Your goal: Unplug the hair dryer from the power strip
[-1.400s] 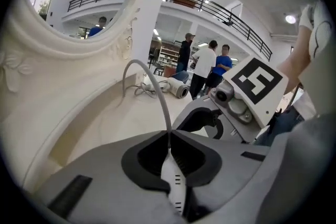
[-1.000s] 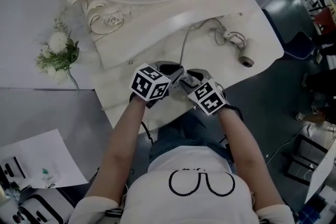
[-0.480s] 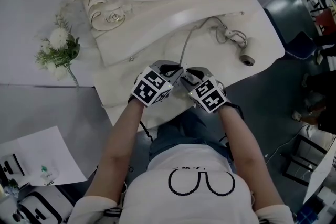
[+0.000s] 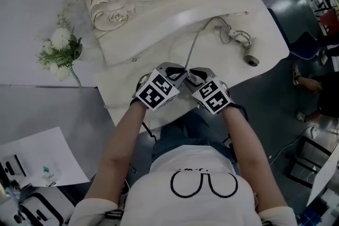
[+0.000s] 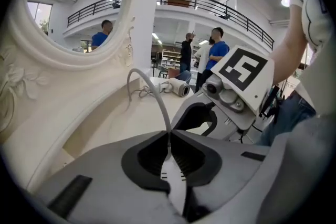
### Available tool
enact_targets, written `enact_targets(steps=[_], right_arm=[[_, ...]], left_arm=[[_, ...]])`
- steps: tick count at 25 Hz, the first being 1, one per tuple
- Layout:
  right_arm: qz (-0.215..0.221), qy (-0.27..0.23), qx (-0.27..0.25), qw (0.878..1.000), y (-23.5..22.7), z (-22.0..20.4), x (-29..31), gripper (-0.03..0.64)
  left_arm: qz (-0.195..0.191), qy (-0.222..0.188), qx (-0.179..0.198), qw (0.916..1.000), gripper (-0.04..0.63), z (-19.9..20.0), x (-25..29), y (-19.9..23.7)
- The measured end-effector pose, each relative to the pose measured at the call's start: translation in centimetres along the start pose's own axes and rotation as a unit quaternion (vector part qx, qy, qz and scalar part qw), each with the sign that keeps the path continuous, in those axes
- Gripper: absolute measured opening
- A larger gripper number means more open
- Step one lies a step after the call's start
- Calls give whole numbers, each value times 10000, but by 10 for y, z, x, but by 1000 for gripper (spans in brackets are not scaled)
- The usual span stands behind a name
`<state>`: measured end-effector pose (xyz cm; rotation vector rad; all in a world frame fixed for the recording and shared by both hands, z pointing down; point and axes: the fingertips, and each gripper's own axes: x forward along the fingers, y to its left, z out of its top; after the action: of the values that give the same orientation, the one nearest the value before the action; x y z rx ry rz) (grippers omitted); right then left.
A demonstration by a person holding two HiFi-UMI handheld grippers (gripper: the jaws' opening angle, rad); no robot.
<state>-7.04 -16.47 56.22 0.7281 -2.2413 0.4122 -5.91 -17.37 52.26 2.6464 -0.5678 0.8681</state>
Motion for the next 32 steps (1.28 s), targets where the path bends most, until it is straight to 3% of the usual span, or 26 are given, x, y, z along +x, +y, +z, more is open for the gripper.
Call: enact_targets(steps=[5, 10, 14, 18, 19, 23, 27, 29, 32], right_arm=[[26, -59, 2, 10000, 1, 0, 0, 152], [-8, -43, -27, 10000, 1, 0, 0, 152], [24, -87, 35, 10000, 1, 0, 0, 152], [8, -99, 33, 9999, 0, 0, -1, 150], [3, -105, 25, 9999, 0, 0, -1, 150], [-17, -135, 15, 9999, 1, 0, 0, 150], [81, -106, 209, 9997, -1, 1, 0, 154], [248, -136, 260, 9993, 5, 3, 0, 209], [303, -258, -65, 9992, 18, 8, 1, 277]], left_arm=[[-28, -301, -702, 9971, 21, 6, -2, 7], [-111, -108, -374, 9992, 20, 4, -2, -5], [-31, -320, -897, 9954, 21, 8, -5, 11], [-49, -93, -419, 9991, 21, 7, -4, -4], [-20, -118, -448, 9989, 20, 7, -4, -1], [31, -433, -1147, 9924, 21, 12, -7, 16], [96, -447, -1095, 9929, 20, 12, -6, 12], [102, -541, -1127, 9921, 21, 12, -7, 14], [96, -608, -1009, 9930, 25, 11, -6, 13]])
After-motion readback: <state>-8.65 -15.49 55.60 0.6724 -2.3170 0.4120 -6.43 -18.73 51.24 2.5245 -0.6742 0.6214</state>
